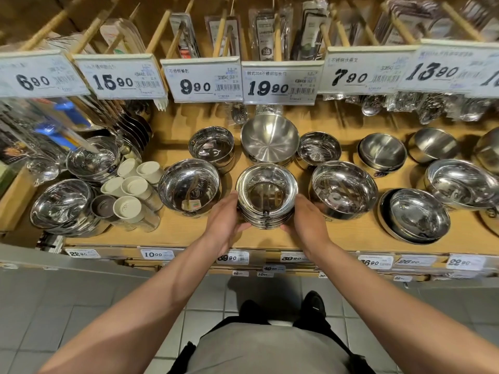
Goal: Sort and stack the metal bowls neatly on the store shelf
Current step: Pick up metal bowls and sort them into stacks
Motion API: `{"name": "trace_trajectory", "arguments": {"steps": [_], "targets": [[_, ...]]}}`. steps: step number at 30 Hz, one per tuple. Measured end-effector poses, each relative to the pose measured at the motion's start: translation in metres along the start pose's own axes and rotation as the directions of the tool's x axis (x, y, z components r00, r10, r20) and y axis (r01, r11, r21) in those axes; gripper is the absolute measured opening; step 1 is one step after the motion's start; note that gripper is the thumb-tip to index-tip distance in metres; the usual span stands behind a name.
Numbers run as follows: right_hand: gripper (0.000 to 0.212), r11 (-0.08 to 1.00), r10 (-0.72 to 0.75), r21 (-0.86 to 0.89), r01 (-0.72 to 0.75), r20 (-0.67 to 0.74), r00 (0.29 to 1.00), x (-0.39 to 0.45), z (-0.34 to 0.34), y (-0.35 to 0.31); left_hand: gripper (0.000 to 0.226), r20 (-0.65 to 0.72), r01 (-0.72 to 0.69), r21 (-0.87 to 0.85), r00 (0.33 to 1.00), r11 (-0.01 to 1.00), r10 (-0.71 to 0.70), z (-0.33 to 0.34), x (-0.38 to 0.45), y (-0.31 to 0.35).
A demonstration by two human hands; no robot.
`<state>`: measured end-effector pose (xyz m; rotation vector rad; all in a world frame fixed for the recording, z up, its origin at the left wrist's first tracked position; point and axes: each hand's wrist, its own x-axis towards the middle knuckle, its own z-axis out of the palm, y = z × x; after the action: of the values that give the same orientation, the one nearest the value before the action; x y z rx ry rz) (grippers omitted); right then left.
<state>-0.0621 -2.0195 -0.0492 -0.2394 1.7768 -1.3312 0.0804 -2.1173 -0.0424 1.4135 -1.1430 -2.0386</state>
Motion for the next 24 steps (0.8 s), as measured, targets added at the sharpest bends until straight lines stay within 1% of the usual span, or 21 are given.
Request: {"name": "trace_trajectory", "arguments": {"steps": [4,9,13,17,22,24], "targets": [[0.031,1.0,0.002,-0.004,-0.002,-0.017,1.0,-0.0002,0.0008,0.0,0.027,-0.015,0.012,0.019,1.0,1.0,-0.012,0.0027,-0.0007,0.0026],[0.034,0.999,-0.038,0.01,0.039,-0.046,0.998,-0.0013,0.0008,0.0025,0.021,-0.038,0.024,0.013,0.999,1.0,-0.024,0.0017,-0.0003,0.0018],[0.036,0.998,-0.05,0.026,0.051,-0.033,0.998,0.0001,0.0,0.0054,0.024,-0.03,0.039,-0.009,0.999,0.999,-0.039,0.0001,0.0012,0.0012],[0.036,0.998,-0.067,0.012,0.067,-0.032,0.997,0.0005,-0.0003,0.0063,0.023,-0.024,0.042,0.001,0.999,0.999,-0.042,-0.001,0.0023,0.0014],[0.036,1.0,-0.023,-0.008,0.023,-0.021,1.0,0.001,-0.0005,0.0053,0.028,0.004,0.052,0.033,0.999,0.998,-0.052,-0.0026,0.0043,0.0003],[0.037,1.0,-0.028,-0.013,0.027,-0.018,0.999,0.0008,-0.0011,0.0063,0.025,0.002,0.055,0.05,0.998,0.997,-0.055,-0.0027,0.0042,-0.0007]]}}
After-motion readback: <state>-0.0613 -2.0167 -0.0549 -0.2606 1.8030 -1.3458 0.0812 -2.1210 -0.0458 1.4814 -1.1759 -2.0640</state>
